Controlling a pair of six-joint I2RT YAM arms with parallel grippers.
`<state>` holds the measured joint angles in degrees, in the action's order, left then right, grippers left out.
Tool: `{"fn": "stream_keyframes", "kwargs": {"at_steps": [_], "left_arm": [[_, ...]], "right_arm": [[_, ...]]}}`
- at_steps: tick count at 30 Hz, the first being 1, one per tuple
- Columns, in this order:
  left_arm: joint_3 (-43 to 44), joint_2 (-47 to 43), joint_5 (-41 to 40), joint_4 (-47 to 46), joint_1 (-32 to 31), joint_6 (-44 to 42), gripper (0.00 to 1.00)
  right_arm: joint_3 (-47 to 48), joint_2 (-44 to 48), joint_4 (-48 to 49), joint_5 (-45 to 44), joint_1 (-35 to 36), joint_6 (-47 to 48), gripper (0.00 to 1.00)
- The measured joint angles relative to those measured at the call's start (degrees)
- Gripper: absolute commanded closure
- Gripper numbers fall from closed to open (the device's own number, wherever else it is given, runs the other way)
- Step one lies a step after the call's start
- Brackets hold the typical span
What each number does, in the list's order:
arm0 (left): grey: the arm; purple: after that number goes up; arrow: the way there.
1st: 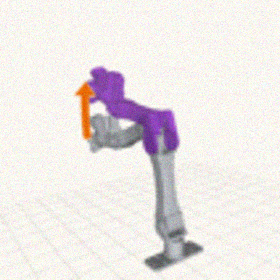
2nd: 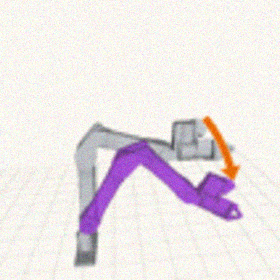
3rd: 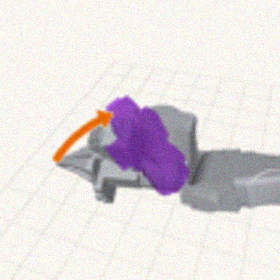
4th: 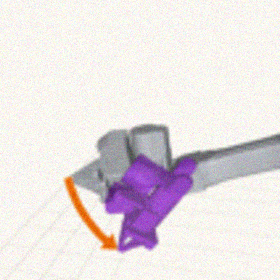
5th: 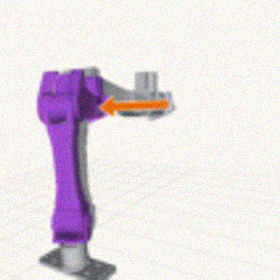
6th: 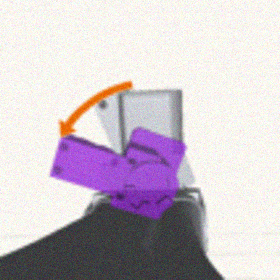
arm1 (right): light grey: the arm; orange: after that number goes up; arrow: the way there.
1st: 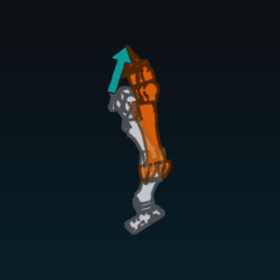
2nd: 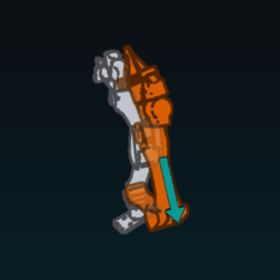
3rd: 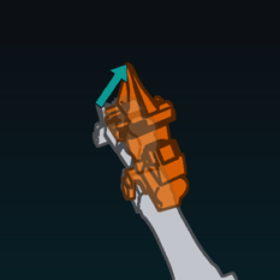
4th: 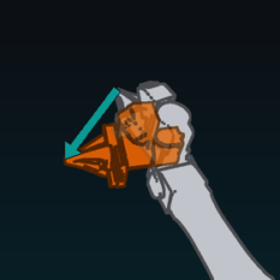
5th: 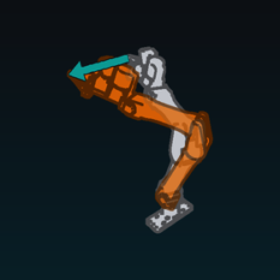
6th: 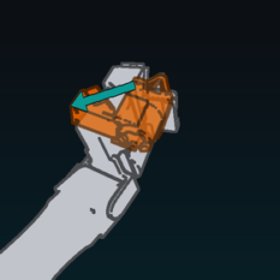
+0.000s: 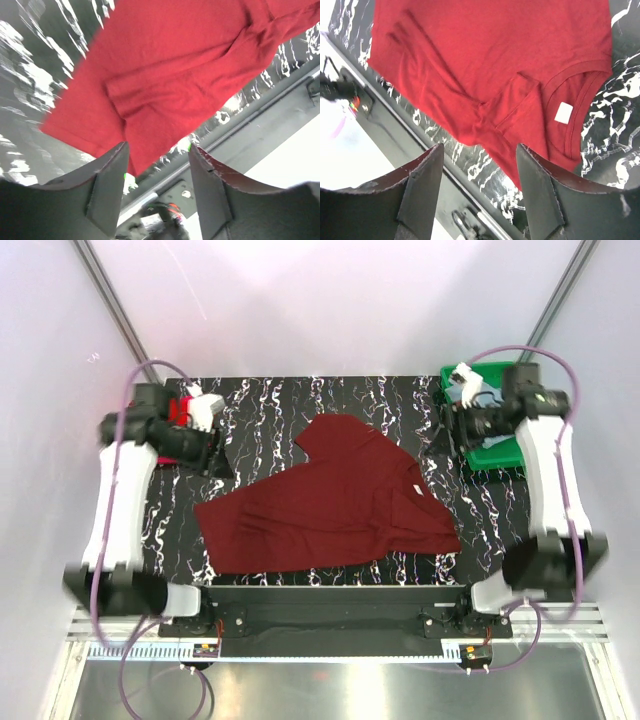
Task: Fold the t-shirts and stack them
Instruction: Flatten the tshirt out
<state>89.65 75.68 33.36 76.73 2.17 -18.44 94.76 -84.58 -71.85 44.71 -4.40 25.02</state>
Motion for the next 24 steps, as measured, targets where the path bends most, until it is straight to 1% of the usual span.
{"fn": "stream_keyframes", "kwargs": {"at_steps": [3, 5, 8, 11, 14, 16, 24], "left_arm": [[-5.0, 9.2, -0.5, -3.6, 0.1, 3.3, 0.46], [-6.4, 14.3, -0.9, -4.5, 0.1, 5.0, 0.48], [-5.6, 20.3, -1.0, -5.2, 0.2, 6.4, 0.49], [-2.5, 24.8, -1.2, -5.4, 0.2, 7.0, 0.49], [0.8, 28.3, -1.4, -5.6, 0.2, 7.3, 0.49], [2.0, 30.5, -1.8, -6.0, 0.2, 7.5, 0.49], [2.2, 38.2, -3.8, -5.3, 0.2, 7.8, 0.49]], "right_arm": [[3.4, -11.9, 2.8, -0.1, 0.0, -2.3, 0.36], [6.9, -19.8, 4.2, -0.1, 0.0, -3.0, 0.37], [13.9, -30.5, 4.6, -0.1, 0.3, -4.2, 0.37], [22.8, -39.4, 4.5, -0.3, 1.2, -5.0, 0.37], [29.3, -44.5, 4.8, -0.2, 3.0, -5.3, 0.37], [31.9, -46.8, 4.7, 0.0, 5.1, -5.5, 0.37], [32.2, -51.3, 4.3, 2.5, 12.7, -6.5, 0.37]]}}
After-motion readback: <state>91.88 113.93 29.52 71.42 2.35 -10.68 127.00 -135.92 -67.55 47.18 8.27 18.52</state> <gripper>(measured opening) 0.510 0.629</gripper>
